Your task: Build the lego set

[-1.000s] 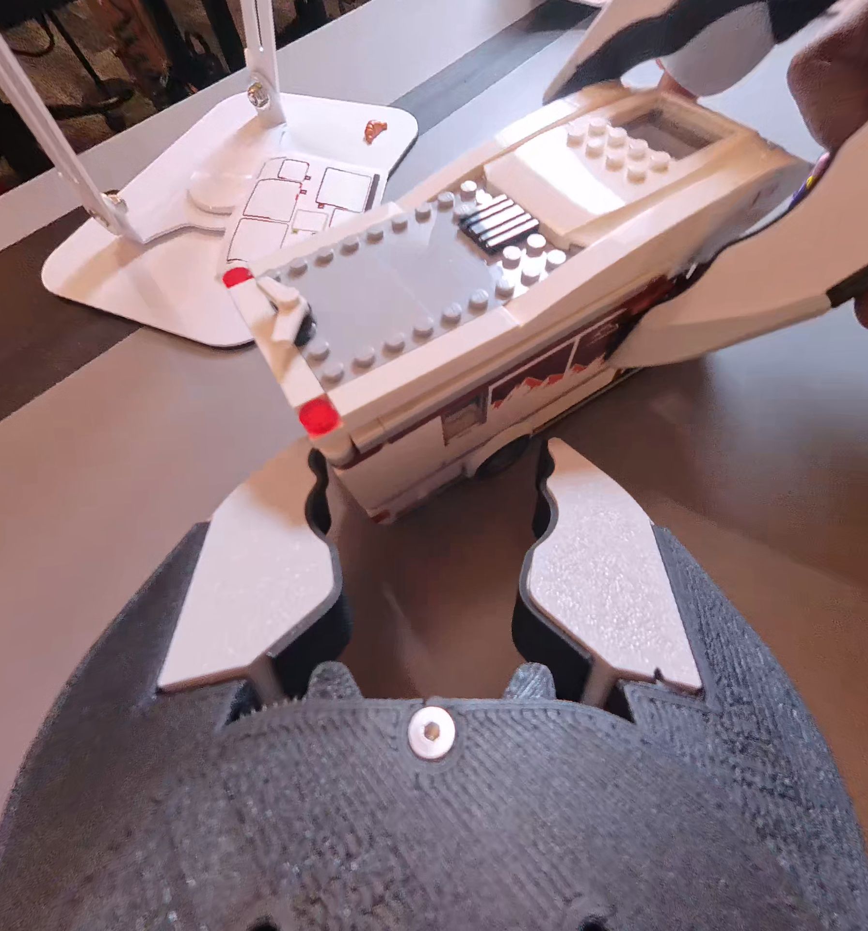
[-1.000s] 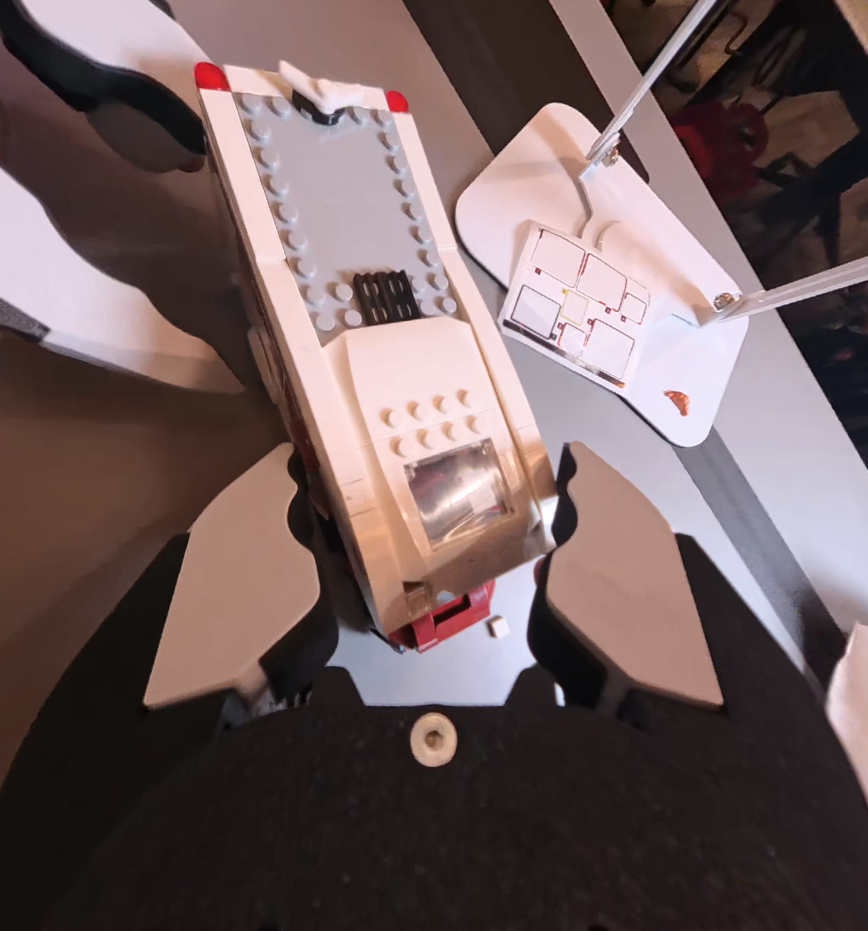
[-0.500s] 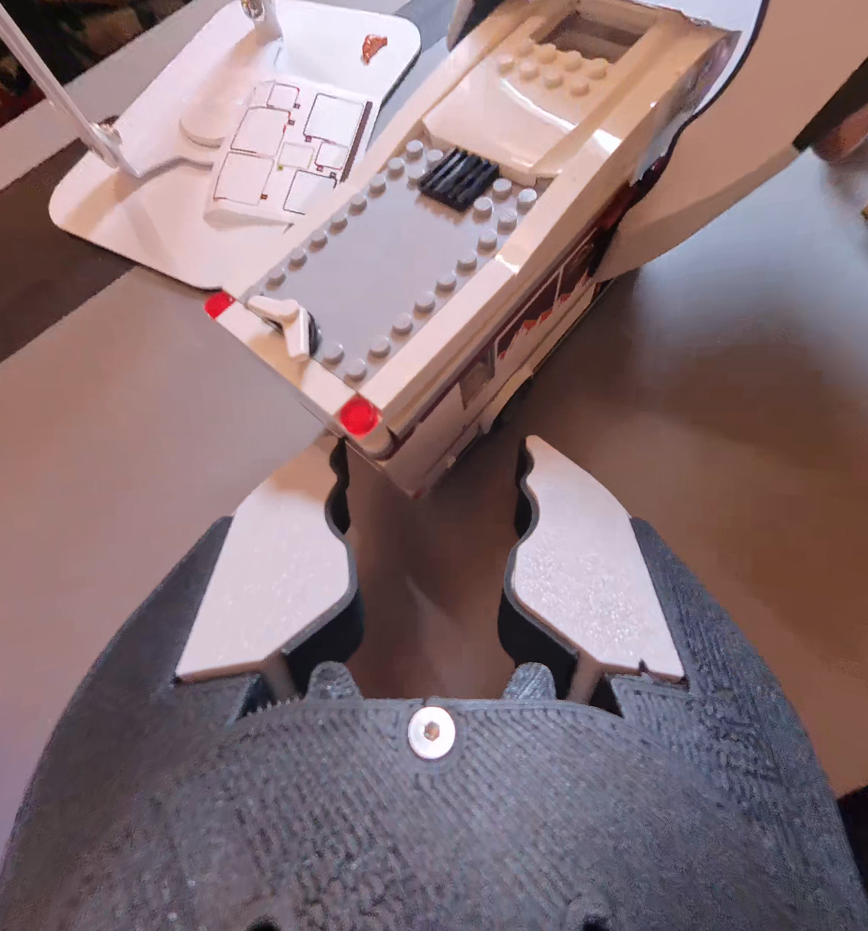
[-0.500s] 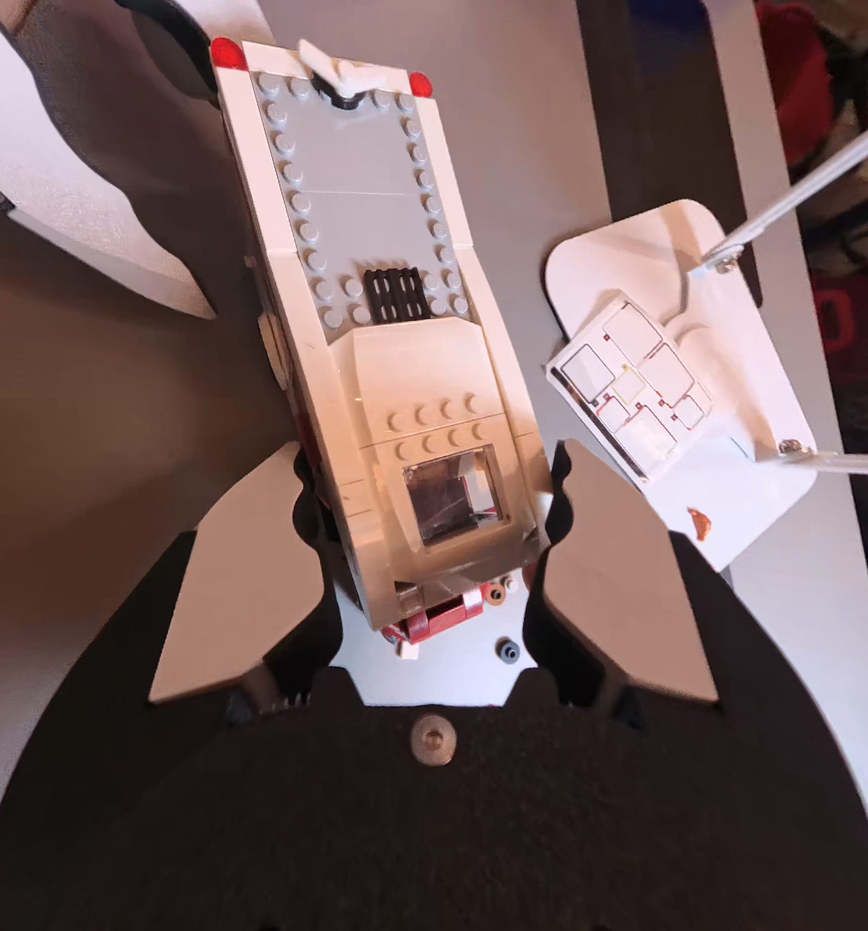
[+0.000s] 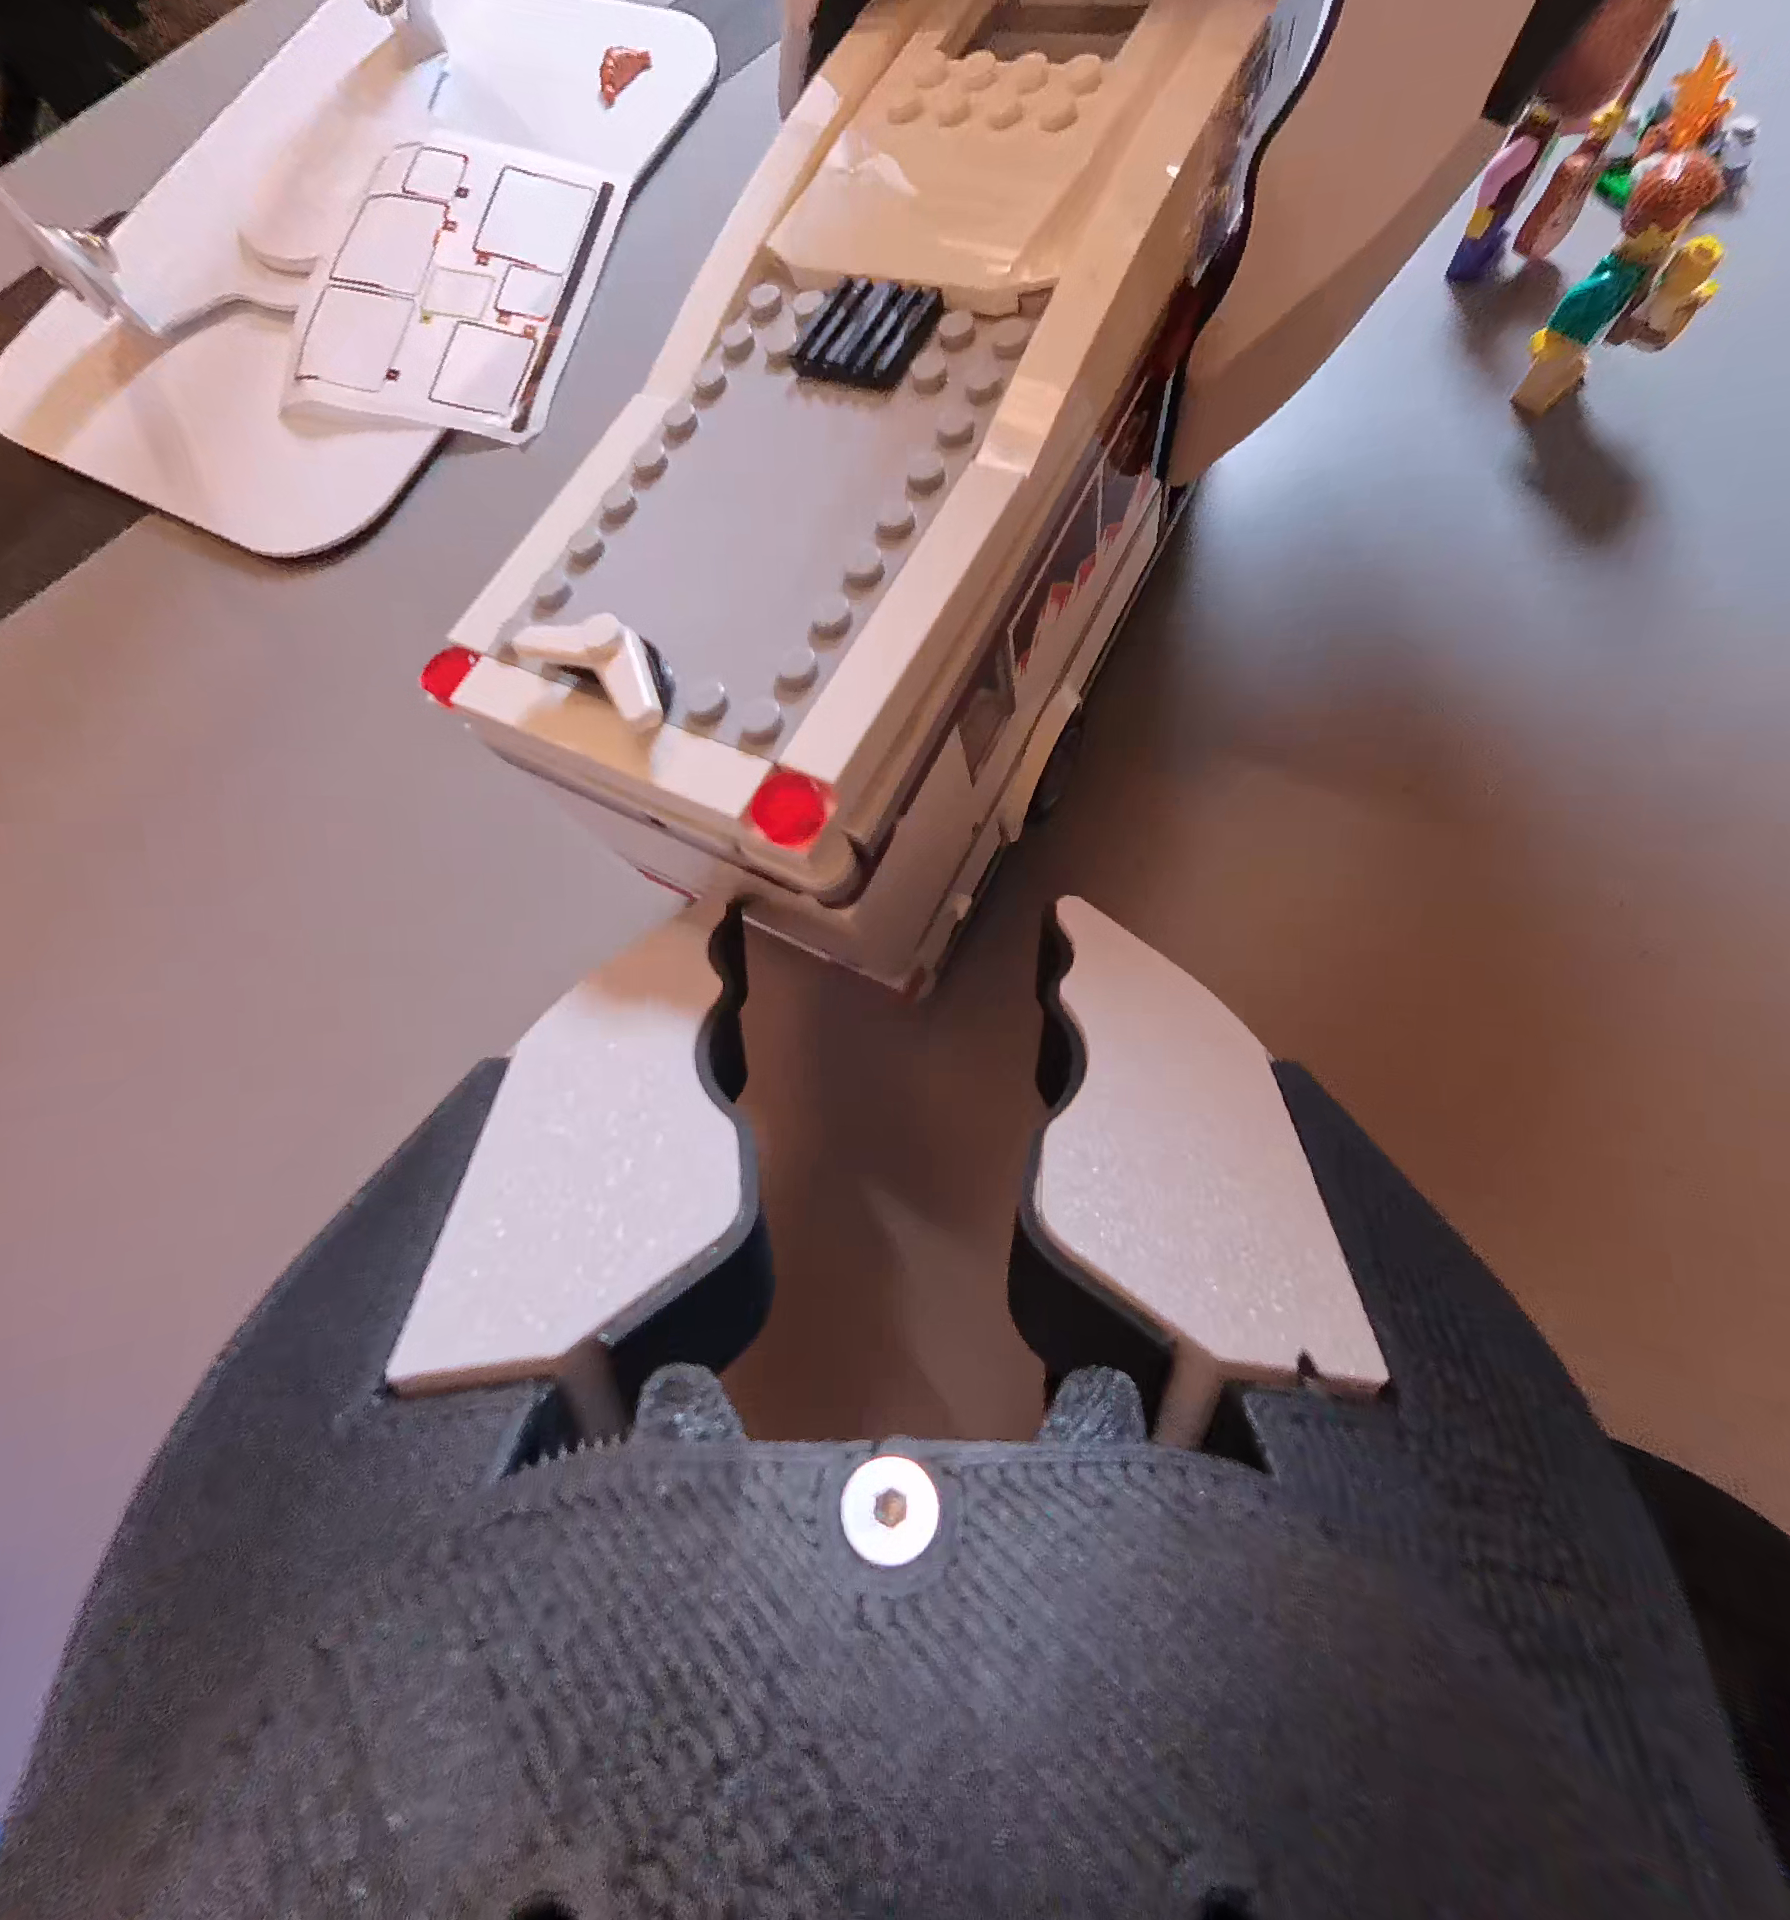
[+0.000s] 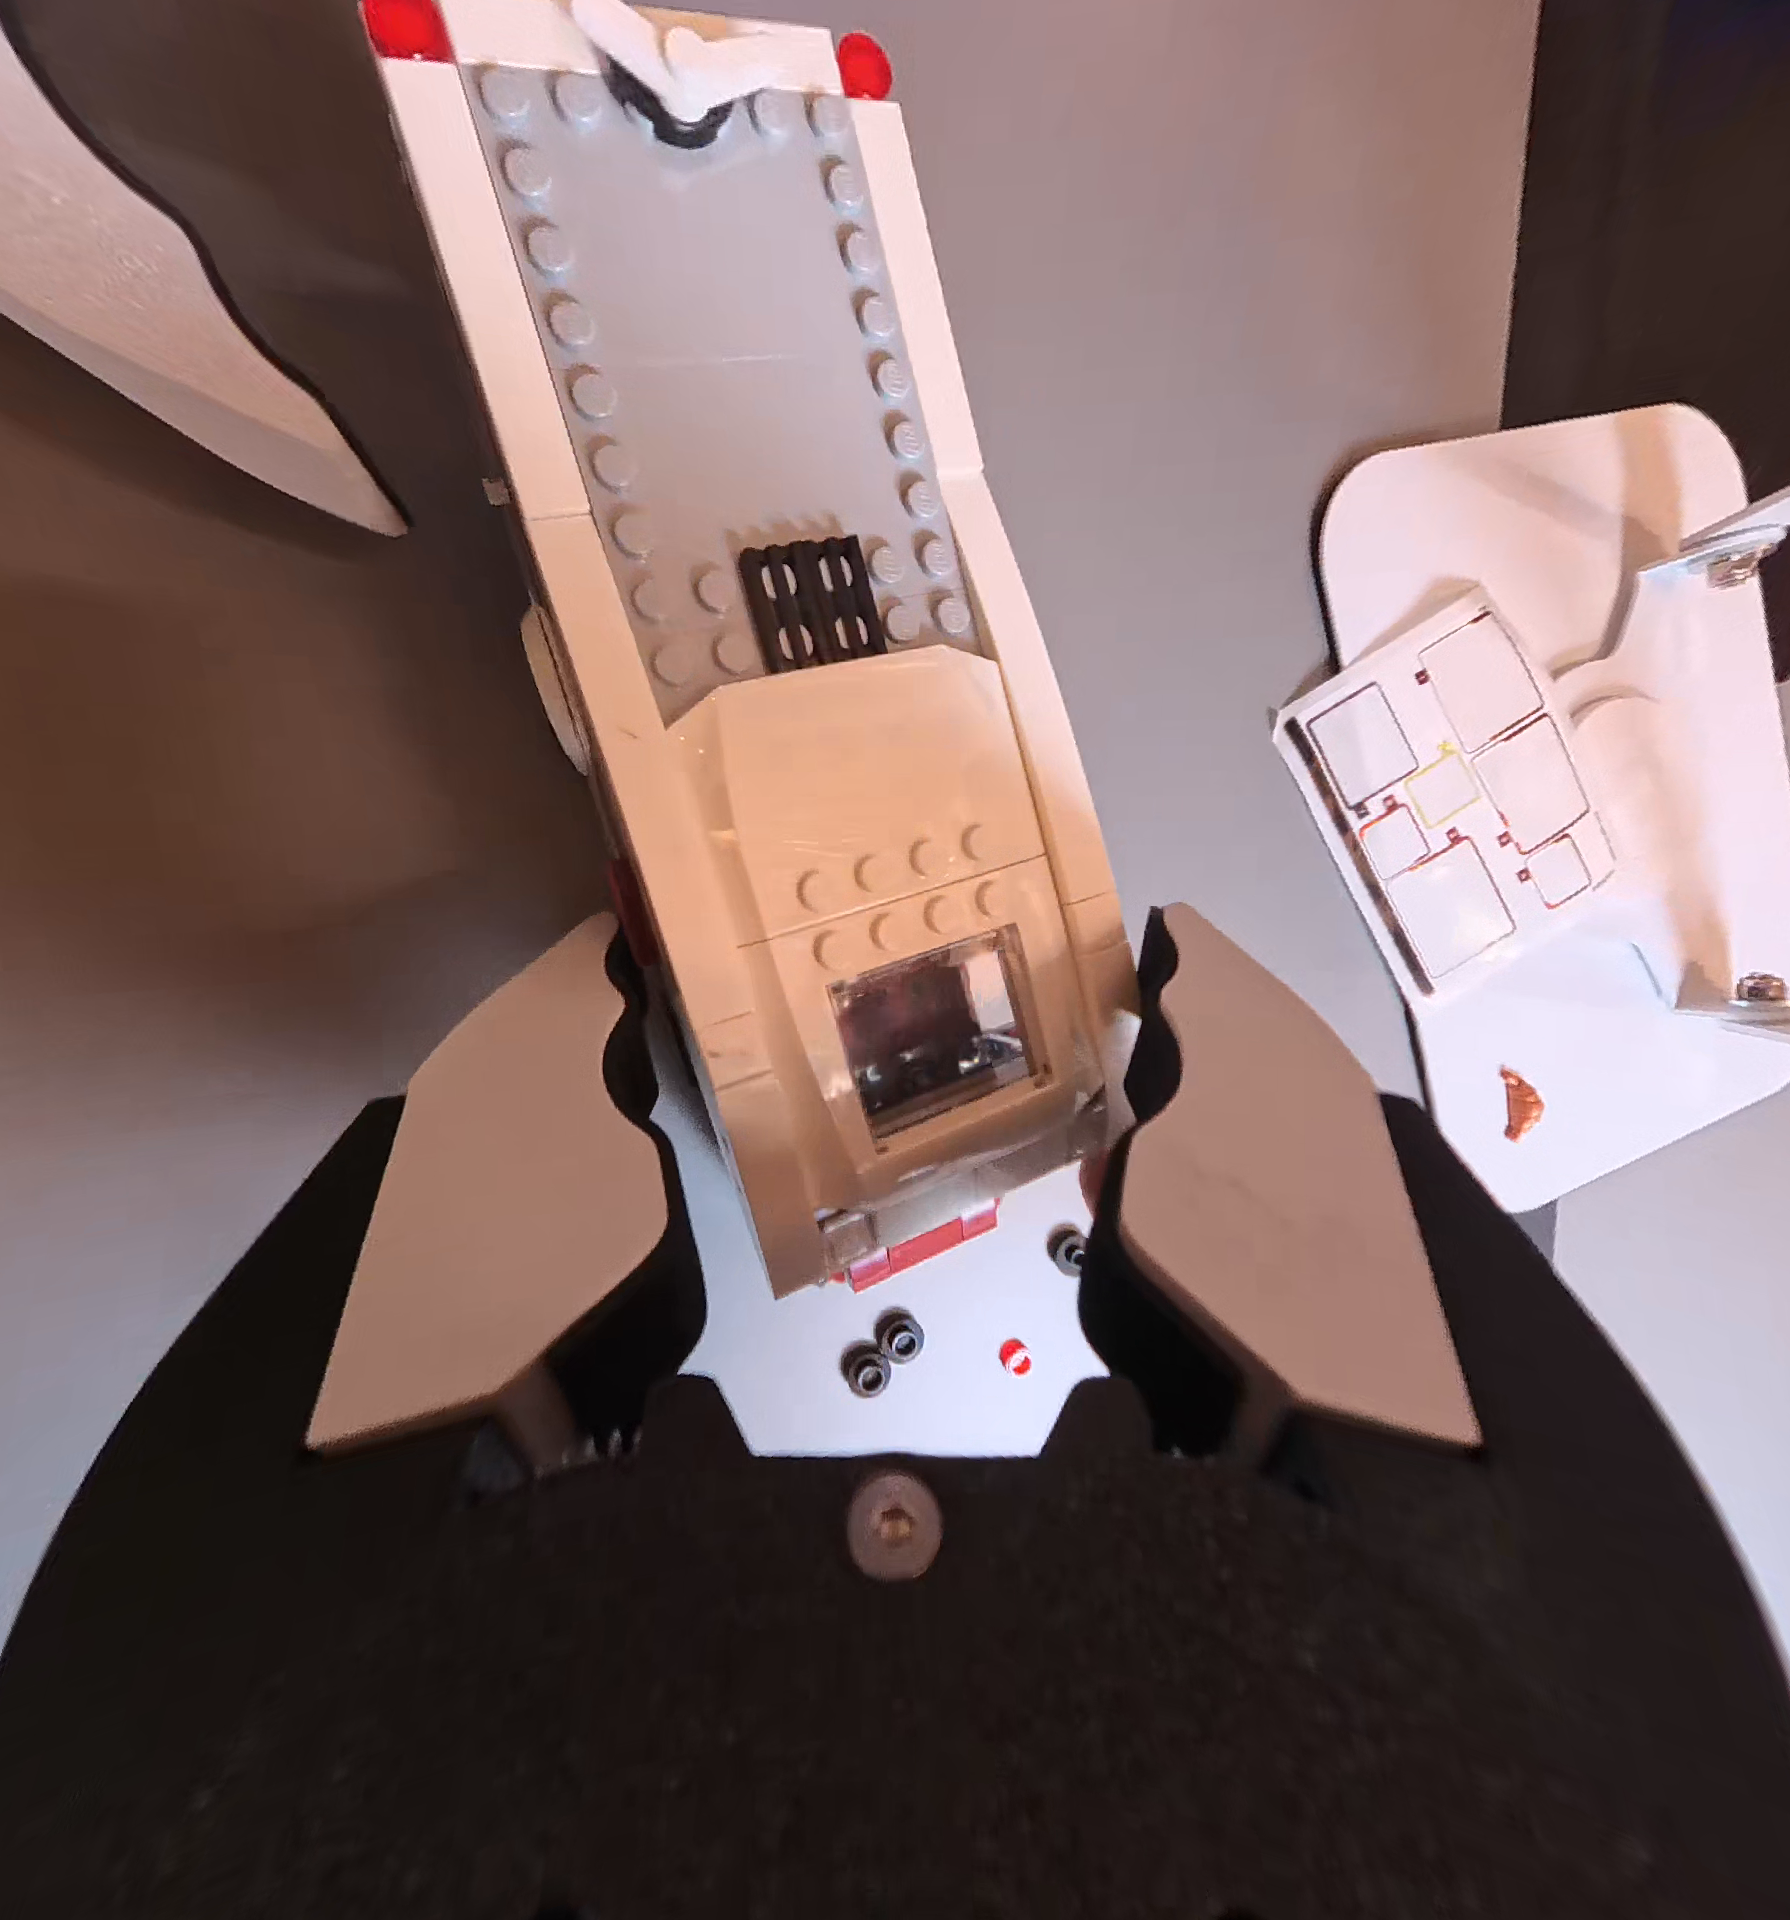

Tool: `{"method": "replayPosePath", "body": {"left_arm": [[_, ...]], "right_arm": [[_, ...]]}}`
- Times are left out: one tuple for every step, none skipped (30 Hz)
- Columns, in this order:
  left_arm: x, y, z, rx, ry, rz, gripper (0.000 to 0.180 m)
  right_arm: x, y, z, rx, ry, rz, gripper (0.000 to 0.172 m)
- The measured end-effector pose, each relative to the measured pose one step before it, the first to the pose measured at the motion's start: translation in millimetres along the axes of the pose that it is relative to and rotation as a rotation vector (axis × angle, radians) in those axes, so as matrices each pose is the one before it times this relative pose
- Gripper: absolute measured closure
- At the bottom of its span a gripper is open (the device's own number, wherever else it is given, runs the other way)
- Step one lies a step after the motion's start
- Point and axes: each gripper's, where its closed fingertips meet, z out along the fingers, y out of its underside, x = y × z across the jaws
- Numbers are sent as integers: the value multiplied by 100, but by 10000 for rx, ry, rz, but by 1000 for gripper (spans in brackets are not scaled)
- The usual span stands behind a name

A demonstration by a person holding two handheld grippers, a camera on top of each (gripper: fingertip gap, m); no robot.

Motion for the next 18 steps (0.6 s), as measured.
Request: {"method": "replayPosePath", "body": {"left_arm": [[68,-26,71,15,-40,98,125],[178,-90,70,47,77,-42,123],[182,-57,72,69,121,-41,121],[126,-58,47,104,103,-8,121],[79,-180,-18,179,115,-18,121],[82,-396,-157,304,141,-16,120],[-30,-363,-291,265,92,-92,119],[-72,-341,-370,261,62,-103,118],[-126,-263,-415,231,24,-121,118],[-119,-252,-395,236,13,-114,118],[-189,-279,-371,294,-67,-93,119],[-200,-206,-336,229,-138,-63,120],[-146,-170,-325,207,-177,26,121],[-27,-101,-357,153,-187,37,123],[173,-156,-429,170,-132,-4,125],[309,-238,-513,210,-108,-90,127],[413,-254,-560,220,-96,-153,130],[458,-121,-556,147,-120,-174,132]], "right_arm": [[7,82,-47,32,62,28,82],[28,129,-65,-34,99,-14,82],[17,194,-96,-112,124,14,81],[61,211,-152,-137,194,42,80],[132,186,-248,-67,298,18,80],[106,72,-426,62,316,58,79],[-30,-463,-785,445,210,308,78],[42,-811,-1104,657,236,494,79],[138,-811,-1259,605,346,488,80],[153,-644,-1287,451,453,460,81],[-20,-439,-1279,304,461,417,84],[-317,-279,-1260,253,407,349,87],[-357,-93,-1219,224,512,386,92],[-279,213,-1192,139,635,529,101],[-397,535,-1128,65,567,662,109],[-713,749,-1025,63,345,710,113],[-998,929,-907,76,140,668,117],[-927,1163,-744,-6,160,501,120]]}}
